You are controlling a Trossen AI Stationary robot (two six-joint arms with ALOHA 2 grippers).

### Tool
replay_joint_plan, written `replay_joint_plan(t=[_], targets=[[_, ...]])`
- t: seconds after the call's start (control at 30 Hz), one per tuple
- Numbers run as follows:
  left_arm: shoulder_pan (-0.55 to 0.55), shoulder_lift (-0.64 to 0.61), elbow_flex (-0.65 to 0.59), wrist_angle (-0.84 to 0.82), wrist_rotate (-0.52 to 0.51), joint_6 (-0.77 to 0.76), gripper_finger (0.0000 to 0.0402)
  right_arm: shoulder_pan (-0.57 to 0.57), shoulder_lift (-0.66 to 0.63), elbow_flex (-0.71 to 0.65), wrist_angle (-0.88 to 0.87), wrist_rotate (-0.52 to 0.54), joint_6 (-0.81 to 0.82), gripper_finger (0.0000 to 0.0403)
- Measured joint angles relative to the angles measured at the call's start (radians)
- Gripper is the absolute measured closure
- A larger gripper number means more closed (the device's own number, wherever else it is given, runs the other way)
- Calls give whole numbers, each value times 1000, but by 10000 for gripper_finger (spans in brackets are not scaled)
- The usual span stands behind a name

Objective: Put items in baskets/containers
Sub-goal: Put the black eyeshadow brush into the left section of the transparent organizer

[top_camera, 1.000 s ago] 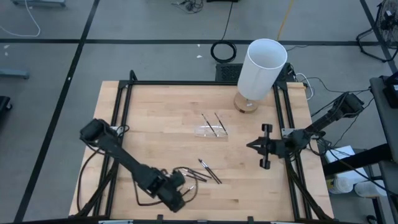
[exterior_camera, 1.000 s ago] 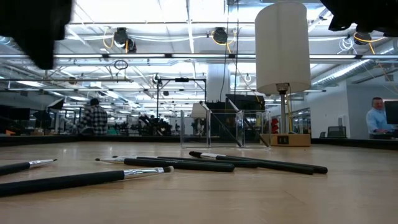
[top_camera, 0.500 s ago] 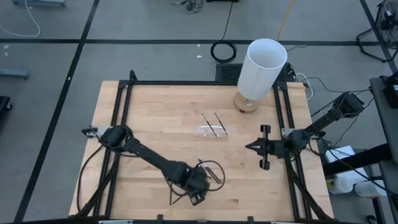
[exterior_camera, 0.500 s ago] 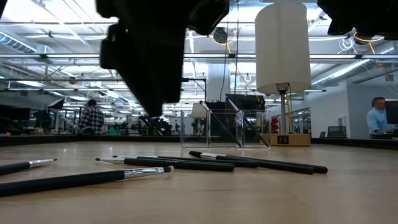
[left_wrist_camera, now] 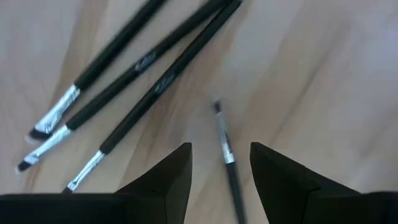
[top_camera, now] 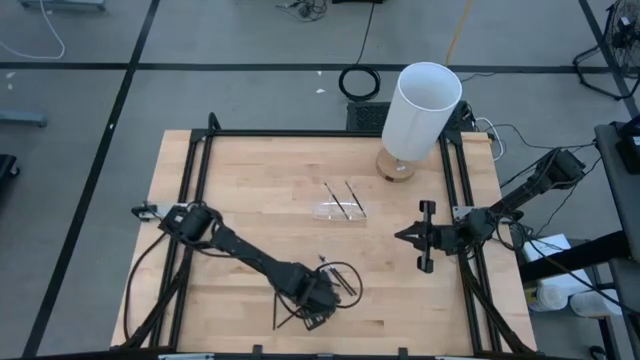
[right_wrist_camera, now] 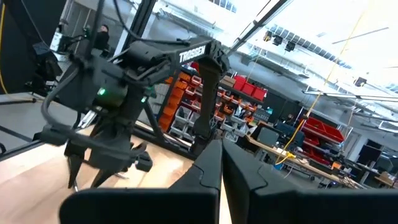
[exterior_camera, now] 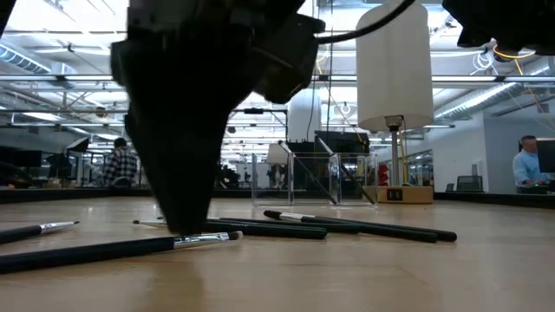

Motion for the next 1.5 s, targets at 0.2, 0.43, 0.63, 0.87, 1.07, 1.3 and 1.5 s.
replay_joint_plan(t=[0.2, 0.43, 0.63, 0.87, 1.07, 1.3, 1.5], targets=[[-6, 19, 2, -11, 1, 0, 231, 0, -2, 0, 19, 0, -11, 403], [-18, 60, 6, 4, -8, -19, 231, 0, -1, 0, 23, -1, -11, 403], [-37, 110, 11, 13, 0, -32, 231, 0, -1, 0, 14, 0, -11, 403], [-49, 112, 10, 8, -33, -86, 263, 0, -2, 0, -1, 1, -22, 403], [-50, 112, 10, 24, -25, -85, 330, 0, -2, 0, 0, 2, -22, 403], [-51, 116, 9, 50, 19, -55, 392, 0, -2, 0, 0, 4, -22, 403], [-53, 117, 9, 85, 31, -55, 396, 0, -1, 0, -1, 4, -21, 403]])
